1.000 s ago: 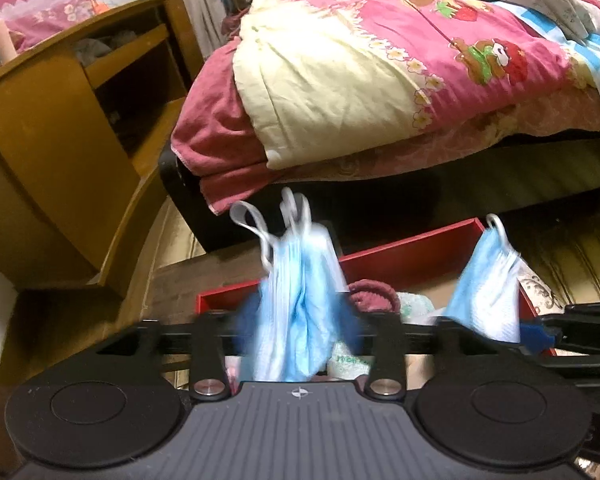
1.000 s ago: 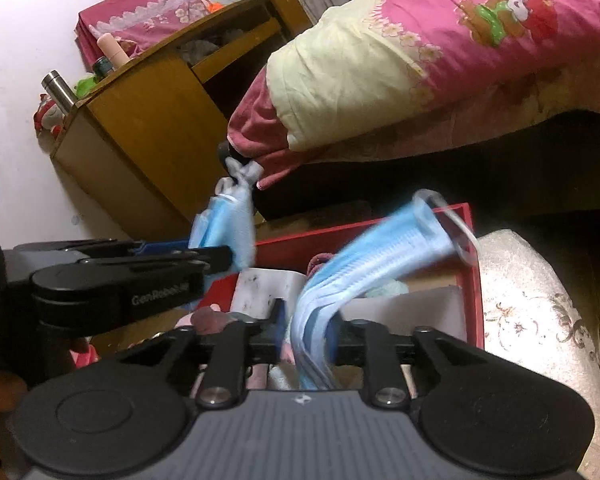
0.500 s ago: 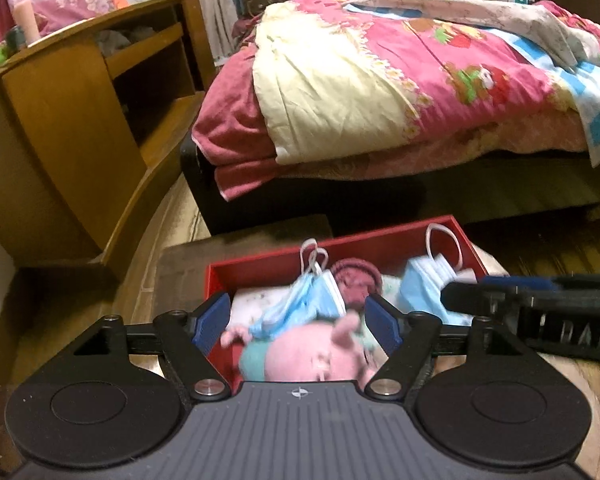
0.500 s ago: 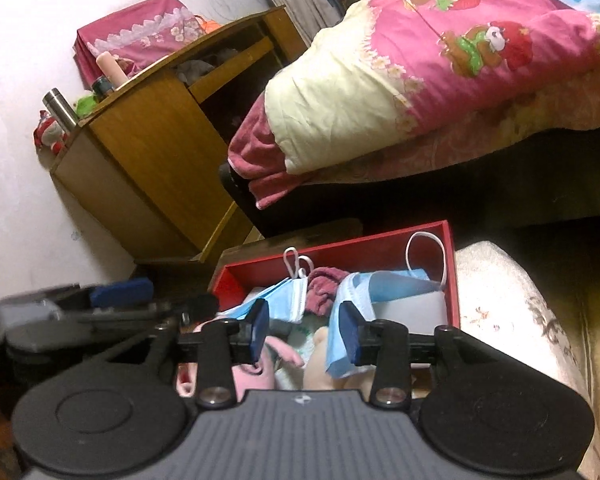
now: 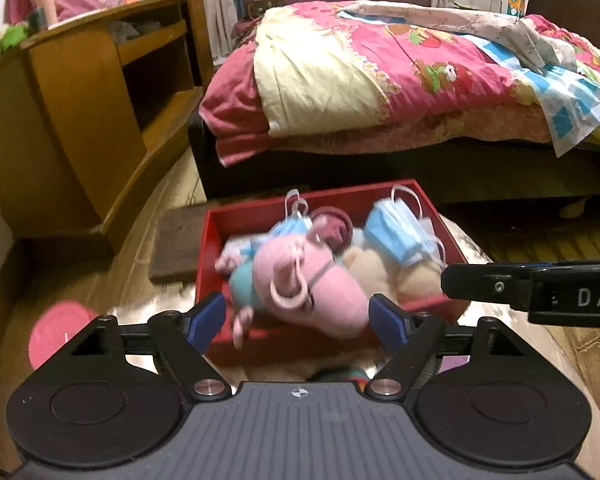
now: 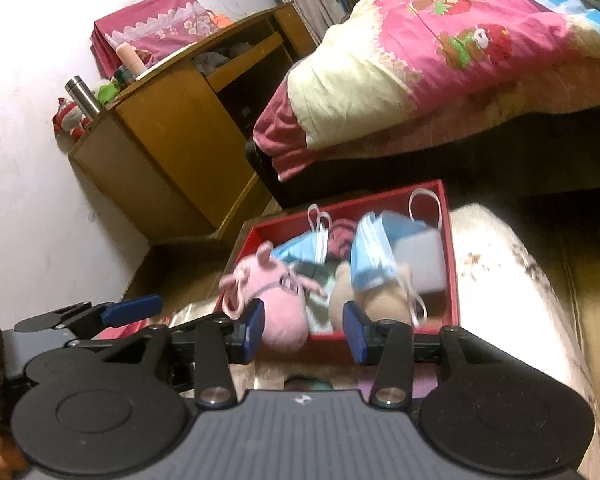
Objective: Organize soft objects
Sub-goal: 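Grasp the rainbow-striped sock with the left tool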
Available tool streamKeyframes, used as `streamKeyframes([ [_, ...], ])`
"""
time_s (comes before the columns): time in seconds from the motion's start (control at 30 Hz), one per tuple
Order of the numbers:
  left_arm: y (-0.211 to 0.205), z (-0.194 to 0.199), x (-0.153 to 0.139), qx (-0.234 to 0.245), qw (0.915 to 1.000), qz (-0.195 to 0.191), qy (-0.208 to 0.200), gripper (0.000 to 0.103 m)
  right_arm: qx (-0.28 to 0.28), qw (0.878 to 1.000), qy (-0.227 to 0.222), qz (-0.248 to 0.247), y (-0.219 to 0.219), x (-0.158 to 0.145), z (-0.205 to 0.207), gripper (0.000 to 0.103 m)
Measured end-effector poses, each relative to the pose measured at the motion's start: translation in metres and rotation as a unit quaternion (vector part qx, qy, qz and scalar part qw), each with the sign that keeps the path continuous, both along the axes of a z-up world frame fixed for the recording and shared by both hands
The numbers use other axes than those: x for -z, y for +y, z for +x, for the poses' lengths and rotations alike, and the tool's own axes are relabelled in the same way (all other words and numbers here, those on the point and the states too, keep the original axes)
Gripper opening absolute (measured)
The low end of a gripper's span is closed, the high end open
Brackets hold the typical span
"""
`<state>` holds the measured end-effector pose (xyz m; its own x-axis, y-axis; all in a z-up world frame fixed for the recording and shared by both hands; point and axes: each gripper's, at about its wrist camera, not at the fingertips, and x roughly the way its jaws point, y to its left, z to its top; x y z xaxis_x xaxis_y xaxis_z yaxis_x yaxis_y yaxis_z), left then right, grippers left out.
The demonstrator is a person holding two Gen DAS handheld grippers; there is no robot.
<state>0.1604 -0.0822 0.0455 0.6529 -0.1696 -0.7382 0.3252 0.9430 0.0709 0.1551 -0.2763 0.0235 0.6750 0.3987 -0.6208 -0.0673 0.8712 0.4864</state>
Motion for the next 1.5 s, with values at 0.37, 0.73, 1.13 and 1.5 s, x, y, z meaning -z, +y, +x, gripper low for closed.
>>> streamKeyframes([
  [0.37, 0.028, -0.038, 0.031, -0.007, 0.9990, -0.021, 0.038, 0.077, -0.008, 1.000, 0.022, 0.002, 0.012, 0.012, -0.043, 0.024],
  [0.73, 0.030, -0.034, 0.059, -0.018, 0.9969, -0.028, 0.072, 0.077, -0.003, 0.997, 0.058, -0.044, 0.014, 0.038, -0.033, 0.024],
  [1.13, 0.015, -0.016, 0.091, -0.021, 0.9949, -0.009, 0.098, 0.077, 0.014, 0.996, 0.085, -0.036, 0.001, 0.052, -0.016, 0.024],
  [1.5, 0.007, -0.009, 0.101, -0.021, 0.9943, 0.003, 0.104, 0.077, 0.015, 0.994, 0.104, -0.028, 0.002, 0.064, -0.008, 0.025],
])
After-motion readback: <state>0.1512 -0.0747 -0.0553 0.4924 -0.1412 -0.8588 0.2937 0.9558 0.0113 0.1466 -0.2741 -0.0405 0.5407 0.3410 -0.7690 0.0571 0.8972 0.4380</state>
